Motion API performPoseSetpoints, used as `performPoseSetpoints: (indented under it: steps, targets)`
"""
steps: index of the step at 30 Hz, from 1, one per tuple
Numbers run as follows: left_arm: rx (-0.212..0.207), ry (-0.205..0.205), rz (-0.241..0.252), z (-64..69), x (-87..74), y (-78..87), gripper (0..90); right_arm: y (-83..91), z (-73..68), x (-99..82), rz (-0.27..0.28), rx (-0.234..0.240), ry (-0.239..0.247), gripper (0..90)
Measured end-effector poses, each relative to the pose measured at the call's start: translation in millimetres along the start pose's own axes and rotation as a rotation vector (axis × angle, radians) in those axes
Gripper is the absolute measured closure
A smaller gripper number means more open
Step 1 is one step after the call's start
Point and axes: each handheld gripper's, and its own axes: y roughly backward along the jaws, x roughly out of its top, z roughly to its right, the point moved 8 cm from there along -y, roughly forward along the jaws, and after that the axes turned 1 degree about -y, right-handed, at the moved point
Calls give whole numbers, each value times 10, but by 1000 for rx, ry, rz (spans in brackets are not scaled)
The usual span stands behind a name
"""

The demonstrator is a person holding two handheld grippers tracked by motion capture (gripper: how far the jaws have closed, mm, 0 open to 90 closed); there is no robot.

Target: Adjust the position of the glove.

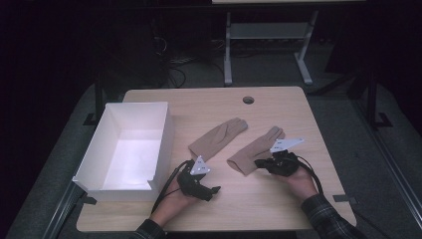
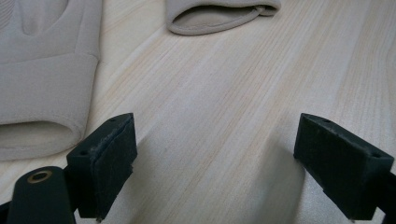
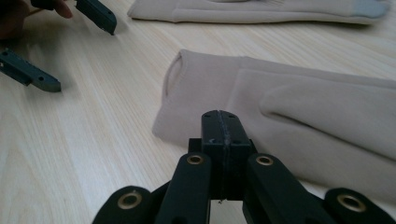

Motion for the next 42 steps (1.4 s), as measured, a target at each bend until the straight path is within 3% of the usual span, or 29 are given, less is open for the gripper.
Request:
performPoseSetpoints:
  steps: [6,14,22,32,42]
  targets:
    - [0,0,0,0,0,0,125,-142,-80,60,-17,15,15,898]
    - [-1,-1,0,-1,0,-1,125,-255,-80,31,-45,22,26,898]
    - [-2,-2,-1,-2,0,-1,125,-242,-87,-15,-72,22,34,899]
    - [-3,-5,-1,-4,0,-2,125,-135,-89,-105,-99,24,24,899]
    - [-3,-6,1,-5,0,-3,125,108,-44,-294,-128,16,3,899]
